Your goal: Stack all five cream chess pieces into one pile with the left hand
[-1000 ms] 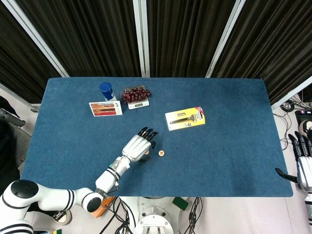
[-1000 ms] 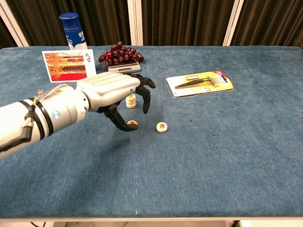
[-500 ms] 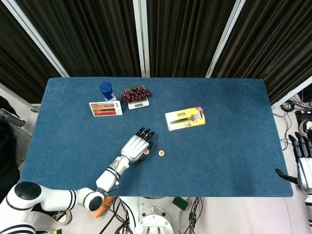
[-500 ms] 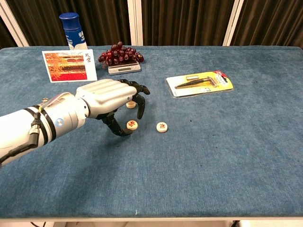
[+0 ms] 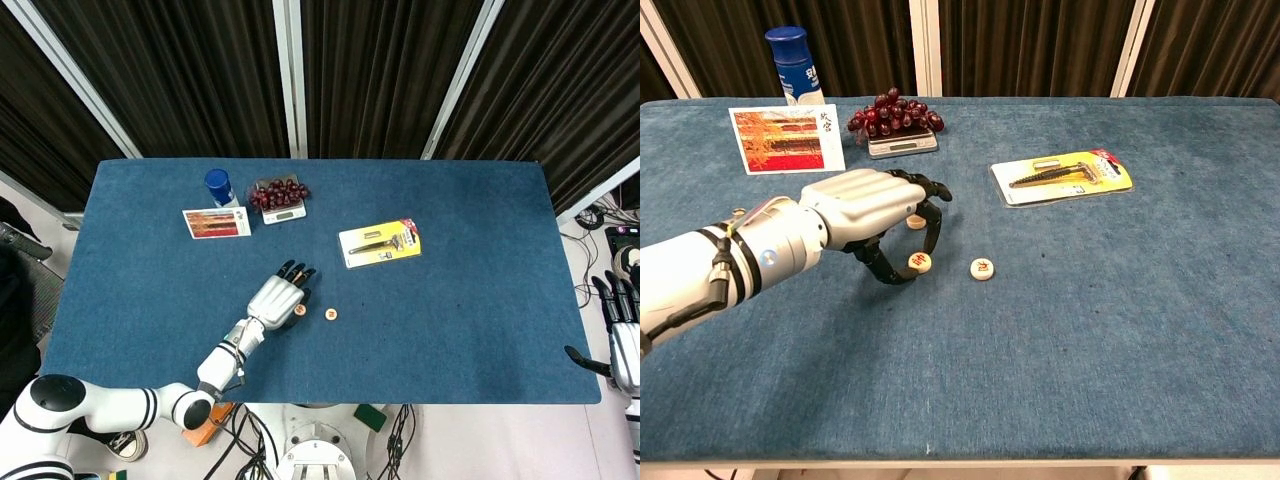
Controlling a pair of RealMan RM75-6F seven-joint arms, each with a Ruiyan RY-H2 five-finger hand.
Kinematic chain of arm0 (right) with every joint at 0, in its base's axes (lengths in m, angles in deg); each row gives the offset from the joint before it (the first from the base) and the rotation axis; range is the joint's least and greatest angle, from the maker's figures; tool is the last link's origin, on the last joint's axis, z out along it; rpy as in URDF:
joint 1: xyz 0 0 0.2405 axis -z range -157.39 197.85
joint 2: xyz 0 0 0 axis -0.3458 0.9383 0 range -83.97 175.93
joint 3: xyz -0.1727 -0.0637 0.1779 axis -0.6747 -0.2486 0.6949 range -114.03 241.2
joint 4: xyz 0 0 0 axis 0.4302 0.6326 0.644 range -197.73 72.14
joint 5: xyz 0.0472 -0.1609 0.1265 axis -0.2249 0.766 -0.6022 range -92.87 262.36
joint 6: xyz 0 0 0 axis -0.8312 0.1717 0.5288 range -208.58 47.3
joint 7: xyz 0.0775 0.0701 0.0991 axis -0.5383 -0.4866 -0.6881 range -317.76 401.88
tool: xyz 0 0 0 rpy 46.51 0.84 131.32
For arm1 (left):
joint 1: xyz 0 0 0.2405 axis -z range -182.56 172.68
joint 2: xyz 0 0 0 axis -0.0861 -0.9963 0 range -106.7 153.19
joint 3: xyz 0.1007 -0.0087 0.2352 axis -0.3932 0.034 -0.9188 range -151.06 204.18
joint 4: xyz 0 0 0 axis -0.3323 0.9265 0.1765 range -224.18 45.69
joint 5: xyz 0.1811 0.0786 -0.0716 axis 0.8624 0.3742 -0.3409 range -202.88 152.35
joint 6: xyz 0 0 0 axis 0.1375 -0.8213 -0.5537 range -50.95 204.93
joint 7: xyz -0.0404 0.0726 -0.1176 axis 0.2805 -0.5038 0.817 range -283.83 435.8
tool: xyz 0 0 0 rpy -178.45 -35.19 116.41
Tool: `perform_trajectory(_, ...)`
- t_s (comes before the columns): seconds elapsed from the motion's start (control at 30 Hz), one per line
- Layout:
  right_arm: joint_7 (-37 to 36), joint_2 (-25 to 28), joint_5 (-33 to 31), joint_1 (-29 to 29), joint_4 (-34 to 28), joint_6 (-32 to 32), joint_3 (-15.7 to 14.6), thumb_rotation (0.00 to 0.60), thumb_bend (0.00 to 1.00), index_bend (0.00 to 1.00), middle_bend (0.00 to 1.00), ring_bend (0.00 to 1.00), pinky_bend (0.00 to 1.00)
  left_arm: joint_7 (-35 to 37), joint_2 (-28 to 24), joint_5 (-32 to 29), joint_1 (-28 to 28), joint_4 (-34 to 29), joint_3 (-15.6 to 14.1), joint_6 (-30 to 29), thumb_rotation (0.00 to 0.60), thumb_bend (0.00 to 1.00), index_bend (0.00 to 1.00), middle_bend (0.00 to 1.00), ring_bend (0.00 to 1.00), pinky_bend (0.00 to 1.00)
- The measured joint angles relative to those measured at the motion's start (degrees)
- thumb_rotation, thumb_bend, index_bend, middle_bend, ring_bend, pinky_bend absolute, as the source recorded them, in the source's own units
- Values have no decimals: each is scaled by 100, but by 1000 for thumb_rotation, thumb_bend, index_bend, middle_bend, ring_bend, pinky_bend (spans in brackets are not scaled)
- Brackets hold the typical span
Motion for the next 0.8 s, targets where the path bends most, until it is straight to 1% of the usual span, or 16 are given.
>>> perform_trajectory(0.2,-16,-9,27,5,16,29,4,600,153,0,24,0,36,70,-185,38,17,-188,178,-27,600,359,485,53,0,0)
perform_trajectory(0.4,-52,-26,37,15,54,41,-1,600,153,0,24,0,36,112,-485,-142,163,-529,599,48,600,359,485,53,0,0)
perform_trajectory(0.5,-79,-34,35,24,75,47,-5,600,153,0,24,0,36,46,-552,-430,290,-559,776,152,600,358,485,53,0,0)
perform_trajectory(0.63,-136,-47,6,39,119,38,-9,600,153,0,24,0,36,-190,-575,-1054,534,-480,967,326,600,356,485,54,0,0)
perform_trajectory(0.8,-197,-61,-25,42,185,9,-6,600,153,0,24,0,36,-448,-534,-1741,800,-308,1068,451,600,349,485,53,0,0)
